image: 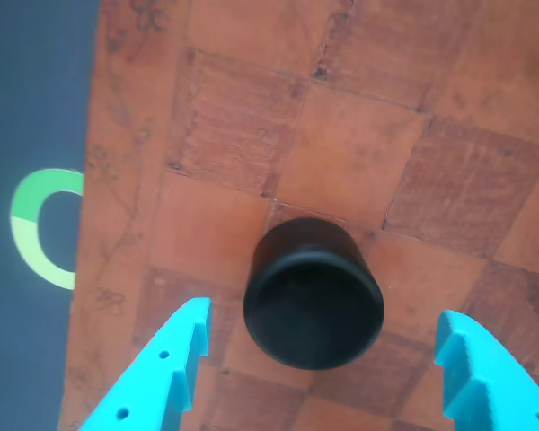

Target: Grasp a black cylinder and put it in the bin.

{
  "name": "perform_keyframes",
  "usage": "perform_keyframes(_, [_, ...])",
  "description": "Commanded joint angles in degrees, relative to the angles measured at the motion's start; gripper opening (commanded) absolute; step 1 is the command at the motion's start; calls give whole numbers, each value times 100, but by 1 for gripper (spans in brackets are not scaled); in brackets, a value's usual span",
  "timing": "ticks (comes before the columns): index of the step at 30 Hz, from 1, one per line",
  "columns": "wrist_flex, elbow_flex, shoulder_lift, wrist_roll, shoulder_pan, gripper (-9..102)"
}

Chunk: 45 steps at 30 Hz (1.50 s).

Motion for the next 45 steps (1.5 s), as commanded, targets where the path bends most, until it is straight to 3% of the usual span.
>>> perform_keyframes(1, [-44, -220, -35, 44, 0, 31])
perform_keyframes(34, [-272, -167, -70, 193, -26, 30])
perform_keyframes(45, [-281, -53, -308, 202, 9, 18])
